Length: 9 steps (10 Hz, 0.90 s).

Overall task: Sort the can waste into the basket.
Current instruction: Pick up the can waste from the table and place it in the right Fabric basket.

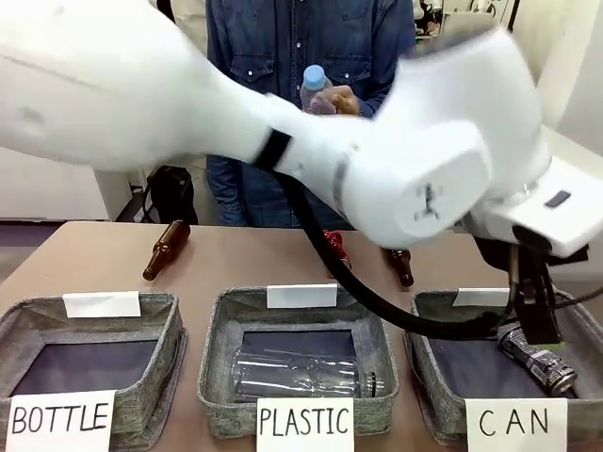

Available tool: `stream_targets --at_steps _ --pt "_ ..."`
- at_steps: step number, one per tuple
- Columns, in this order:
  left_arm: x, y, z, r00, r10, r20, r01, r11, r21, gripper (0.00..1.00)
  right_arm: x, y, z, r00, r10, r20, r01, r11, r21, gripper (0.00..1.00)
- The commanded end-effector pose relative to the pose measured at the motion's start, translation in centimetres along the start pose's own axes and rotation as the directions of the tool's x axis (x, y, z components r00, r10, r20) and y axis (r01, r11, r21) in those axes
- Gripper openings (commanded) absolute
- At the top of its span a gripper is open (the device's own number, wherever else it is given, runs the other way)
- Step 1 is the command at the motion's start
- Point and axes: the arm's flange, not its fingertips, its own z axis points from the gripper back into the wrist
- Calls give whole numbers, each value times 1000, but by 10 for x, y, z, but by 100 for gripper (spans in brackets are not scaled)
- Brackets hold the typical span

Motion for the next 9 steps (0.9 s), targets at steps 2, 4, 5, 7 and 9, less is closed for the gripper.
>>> stream_targets --at_steps 2,4,5,7,9 --pt "-77 -48 171 990 71 -119 -68 997 29 100 5 3 -11 998 -47 -46 49 998 39 100" --pt "-160 -31 222 905 376 -199 -357 926 122 100 9 29 -61 998 -57 0 57 995 80 100" --pt "-199 -26 242 847 490 -208 -482 871 91 100 2 52 -97 997 0 -81 9 993 115 100" --pt "-270 -24 285 694 673 -255 -676 731 93 100 -14 77 -144 978 83 -193 -46 981 188 100" --pt "-363 -34 328 409 909 -78 -908 414 62 100 -17 83 -160 970 53 -236 34 936 350 100"
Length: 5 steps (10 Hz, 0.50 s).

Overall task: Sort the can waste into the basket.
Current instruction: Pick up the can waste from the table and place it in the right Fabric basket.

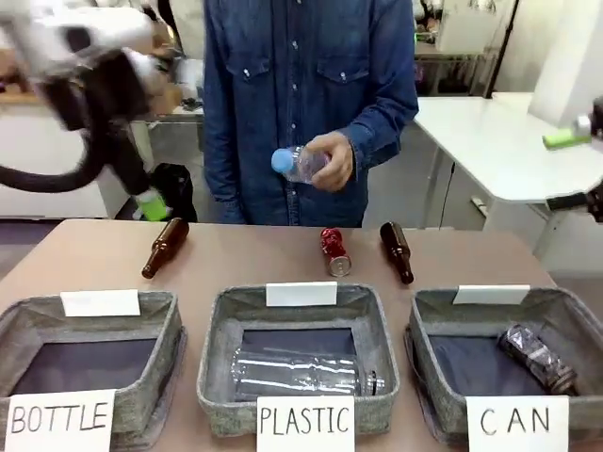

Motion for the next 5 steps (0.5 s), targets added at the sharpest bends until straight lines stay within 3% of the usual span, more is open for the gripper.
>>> stream_targets --at_steps 1,2,3,4,5 --pt "-63 39 7 892 412 185 -373 903 -216 100 -11 -29 -13 993 -119 -5 119 984 134 100" --pt "-99 60 -3 784 543 302 -436 827 -354 100 -7 -36 -8 989 -143 27 140 984 108 100" --pt "-134 80 -15 616 666 420 -459 737 -496 100 -5 -41 1 986 -155 59 147 983 111 100" --pt "-170 94 -27 389 747 539 -449 665 -597 100 13 -12 0 997 -80 -2 80 993 85 100" --pt "-207 103 -41 175 799 575 -427 588 -687 100 13 -12 0 997 -80 -2 80 993 85 100"
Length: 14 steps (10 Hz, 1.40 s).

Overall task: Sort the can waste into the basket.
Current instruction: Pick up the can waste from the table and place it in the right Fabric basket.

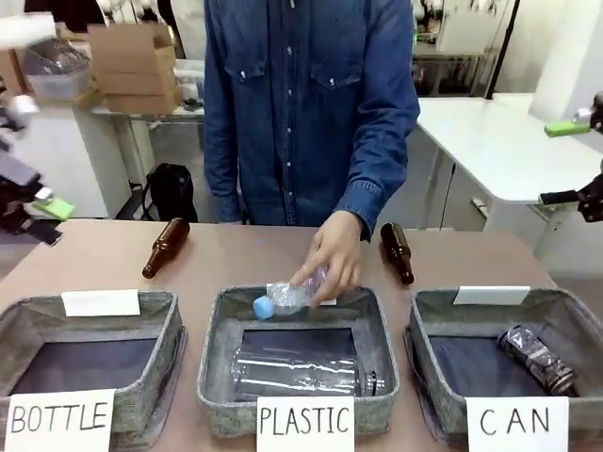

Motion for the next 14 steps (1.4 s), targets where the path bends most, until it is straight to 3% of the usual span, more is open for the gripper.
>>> stream_targets --at_steps 1,2,14 --pt "-37 24 -5 699 273 661 -98 952 -289 100 -6 9 -6 999 31 -17 -31 1000 1 100" --pt "0 0 0 1000 0 0 0 1000 0 100 -6 9 -6 999 31 -17 -31 1000 1 100" --pt "0 0 0 1000 0 0 0 1000 0 100 -6 9 -6 999 31 -17 -31 1000 1 100"
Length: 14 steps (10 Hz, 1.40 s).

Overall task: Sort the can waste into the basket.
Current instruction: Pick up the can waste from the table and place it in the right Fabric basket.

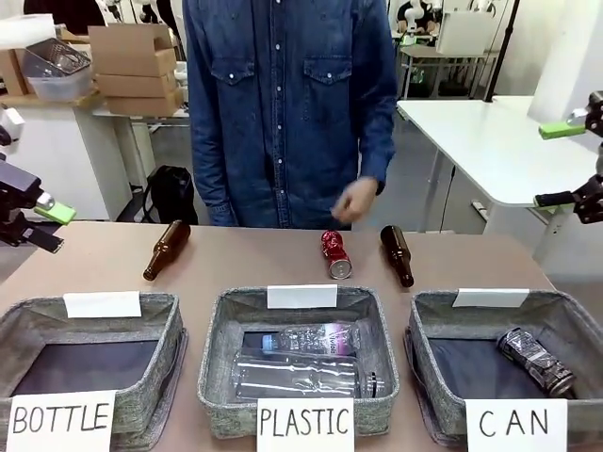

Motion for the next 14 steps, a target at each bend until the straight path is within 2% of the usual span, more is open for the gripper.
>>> stream_targets --at_steps 1,2,3,4,5,6,7,8,9,10,11,12,13,14 --pt "-2 2 3 1000 -8 -9 8 1000 -2 100 0 0 0 1000 0 0 0 1000 0 100" --pt "-2 2 3 1000 -8 -9 8 1000 -2 100 17 3 -28 999 -31 36 37 980 -196 100" --pt "-2 2 3 1000 -8 -9 8 1000 -2 100 47 8 -73 1000 13 0 -12 937 -350 100" --pt "-2 2 3 1000 -8 -9 8 1000 -2 100 83 16 -125 997 56 -50 -73 863 -501 100" --pt "-2 2 3 1000 -8 -9 8 1000 -2 100 111 19 -164 996 88 -28 -85 757 -648 100" --pt "-2 2 3 1000 -8 -9 8 1000 -2 100 133 17 -201 993 91 -75 -117 698 -706 100" --pt "-2 2 3 1000 -8 -9 8 1000 -2 100 144 6 -231 993 104 -56 -110 641 -759 100" --pt "-2 2 3 1000 -8 -9 8 1000 -2 100 142 -7 -251 991 113 -73 -128 639 -758 100" --pt "-2 2 3 1000 -8 -9 8 1000 -2 100 134 -10 -237 994 88 -65 -107 664 -740 100" --pt "-2 2 3 1000 -8 -9 8 1000 -2 100 126 -3 -254 982 167 -84 -176 672 -720 100" --pt "-2 2 3 1000 -8 -9 8 1000 -2 100 126 -3 -254 982 167 -84 -176 672 -720 100" --pt "-2 2 3 1000 -8 -9 8 1000 -2 100 141 -23 -256 987 132 -92 -157 647 -746 100" --pt "-2 2 3 1000 -8 -9 8 1000 -2 100 147 -24 -275 978 178 -110 -195 586 -786 100" --pt "-2 2 3 1000 -8 -9 8 1000 -2 100 172 -34 -314 975 158 -158 -218 515 -829 100"
